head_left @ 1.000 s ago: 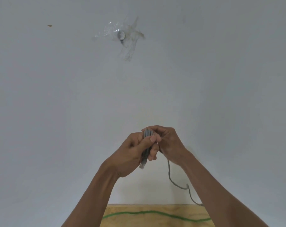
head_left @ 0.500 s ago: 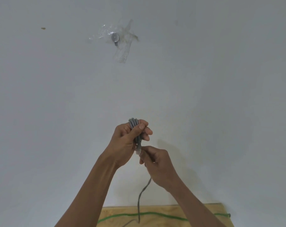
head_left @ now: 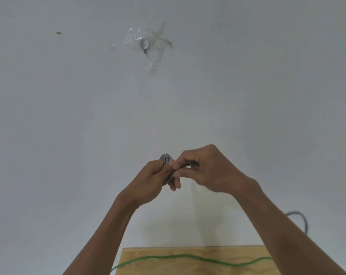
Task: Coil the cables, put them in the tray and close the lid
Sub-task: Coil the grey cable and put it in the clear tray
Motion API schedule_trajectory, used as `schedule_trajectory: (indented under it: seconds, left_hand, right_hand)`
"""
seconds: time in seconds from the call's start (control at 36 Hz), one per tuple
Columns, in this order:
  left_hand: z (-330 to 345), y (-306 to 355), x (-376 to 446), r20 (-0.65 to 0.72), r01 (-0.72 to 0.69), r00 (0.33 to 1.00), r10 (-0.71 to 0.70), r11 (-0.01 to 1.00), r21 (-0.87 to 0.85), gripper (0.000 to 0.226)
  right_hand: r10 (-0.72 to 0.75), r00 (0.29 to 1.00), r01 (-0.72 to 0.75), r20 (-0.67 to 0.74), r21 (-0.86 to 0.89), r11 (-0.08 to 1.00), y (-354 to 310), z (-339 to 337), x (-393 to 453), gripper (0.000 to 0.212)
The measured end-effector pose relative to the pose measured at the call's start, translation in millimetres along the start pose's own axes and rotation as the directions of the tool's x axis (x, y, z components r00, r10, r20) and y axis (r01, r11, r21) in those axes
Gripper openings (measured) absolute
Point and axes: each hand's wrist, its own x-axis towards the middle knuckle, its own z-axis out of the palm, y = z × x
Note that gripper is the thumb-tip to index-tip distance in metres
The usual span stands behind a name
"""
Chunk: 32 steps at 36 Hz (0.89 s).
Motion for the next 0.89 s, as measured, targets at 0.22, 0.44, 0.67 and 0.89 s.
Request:
schedule_trajectory:
  seconds: [0.22, 0.44, 0.67, 0.89]
  left_hand:
    - [11, 1, -8, 0.076, 0.102, 0.993, -0.089, 0.975, -0.197, 0.054]
    - [11, 15, -7, 0.192, 0.085, 0.981, 0.016, 0.859, -0.506, 0.033]
    - [20, 24, 2, 0.088, 0.01, 0.993, 0.072, 0.718, -0.696, 0.026]
    - [13, 21, 9, 0.039, 0.018, 0.999, 0.013, 0.721, -0.692, 0.028]
  right_hand:
    - [-0.05, 0.999, 0.051, -0.019, 0.041, 0.998, 6, -25, 27, 0.015]
    - [0.02, 0.958, 0.078, -0.287, 0.326, 0.942, 32, -11, 34, 0.011]
    - [0.2, 0.974, -0.045, -0.108, 0.769, 0.637, 35, 48, 12, 0.013]
    - [0.363, 0.916, -0.199, -0.173, 0.588, 0.784, 28, 80, -16, 0.044]
